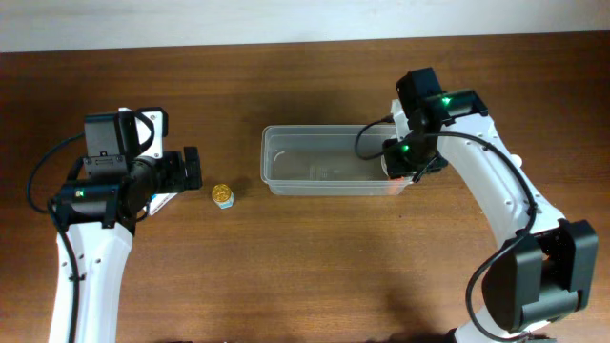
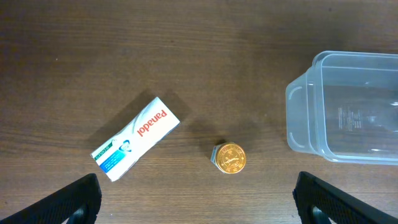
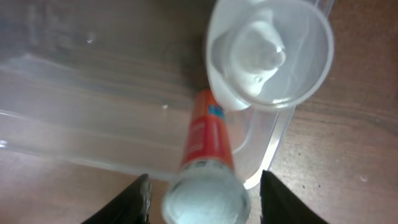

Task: Pack container
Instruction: 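Place the orange tube into the container beside the spray bottle, then move the right gripper to the dark bottle and grasp it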

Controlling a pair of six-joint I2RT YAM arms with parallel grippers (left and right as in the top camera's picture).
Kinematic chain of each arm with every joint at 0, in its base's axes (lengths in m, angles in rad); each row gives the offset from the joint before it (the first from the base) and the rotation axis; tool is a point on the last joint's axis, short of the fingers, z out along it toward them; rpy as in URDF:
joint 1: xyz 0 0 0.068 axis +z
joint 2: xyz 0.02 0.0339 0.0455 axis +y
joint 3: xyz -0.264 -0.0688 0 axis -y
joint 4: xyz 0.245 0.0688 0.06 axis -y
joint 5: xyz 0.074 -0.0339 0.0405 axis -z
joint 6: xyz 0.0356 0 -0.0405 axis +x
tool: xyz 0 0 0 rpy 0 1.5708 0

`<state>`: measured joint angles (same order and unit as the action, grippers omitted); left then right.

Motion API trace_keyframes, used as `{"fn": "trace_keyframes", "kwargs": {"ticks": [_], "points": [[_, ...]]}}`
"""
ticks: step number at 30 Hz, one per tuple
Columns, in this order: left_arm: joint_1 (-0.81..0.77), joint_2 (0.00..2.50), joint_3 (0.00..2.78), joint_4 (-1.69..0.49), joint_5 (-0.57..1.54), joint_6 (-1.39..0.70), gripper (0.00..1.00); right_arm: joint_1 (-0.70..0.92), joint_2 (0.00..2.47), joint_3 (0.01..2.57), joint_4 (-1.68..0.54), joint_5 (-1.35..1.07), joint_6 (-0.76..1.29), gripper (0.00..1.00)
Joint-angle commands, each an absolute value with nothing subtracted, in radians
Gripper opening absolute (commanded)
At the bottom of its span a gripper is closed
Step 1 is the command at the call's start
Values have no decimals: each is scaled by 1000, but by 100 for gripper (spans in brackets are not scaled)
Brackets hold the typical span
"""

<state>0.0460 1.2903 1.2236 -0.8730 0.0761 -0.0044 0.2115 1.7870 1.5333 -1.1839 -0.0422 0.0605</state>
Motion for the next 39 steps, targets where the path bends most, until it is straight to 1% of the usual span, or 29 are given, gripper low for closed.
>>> {"fn": "trace_keyframes", "kwargs": {"ticks": [1,3,4,6,7,8,9,12,14,19,24,30,34,35,36,39], "points": [[42,1294,1242,-872,90,-11,99,220,1700,1668,-1212,-2,56,50],[42,1294,1242,-872,90,-11,99,200,1674,1736,-1236,76,118,53],[42,1294,1242,-872,90,-11,100,182,1662,1769,-1247,120,143,57],[42,1294,1242,-872,90,-11,99,129,1644,1815,-1262,172,166,67],[42,1294,1242,-872,90,-11,99,99,1639,1826,-1264,175,166,75],[42,1294,1242,-872,90,-11,99,68,1637,1832,-1264,173,165,80],[42,1294,1242,-872,90,-11,99,27,1637,1832,-1266,169,147,86],[42,1294,1242,-872,90,-11,99,-94,1666,1829,-1313,165,82,89],[42,1294,1242,-872,90,-11,99,-175,1706,1817,-1347,160,75,90],[42,1294,1242,-871,90,-11,99,-293,1816,1776,-1350,105,56,91],[42,1294,1242,-871,90,-11,99,-343,1937,1776,-1350,97,56,90],[42,1294,1242,-871,90,-11,99,-349,2026,1776,-1324,63,29,90],[42,1294,1242,-871,90,-11,99,-349,2051,1776,-1309,52,7,83],[42,1294,1242,-872,90,-11,99,-349,2055,1776,-1309,52,7,75],[42,1294,1242,-872,90,-11,99,-349,2056,1776,-1309,52,7,73],[42,1294,1242,-872,90,-11,99,-349,2058,1776,-1304,52,7,71]]}}
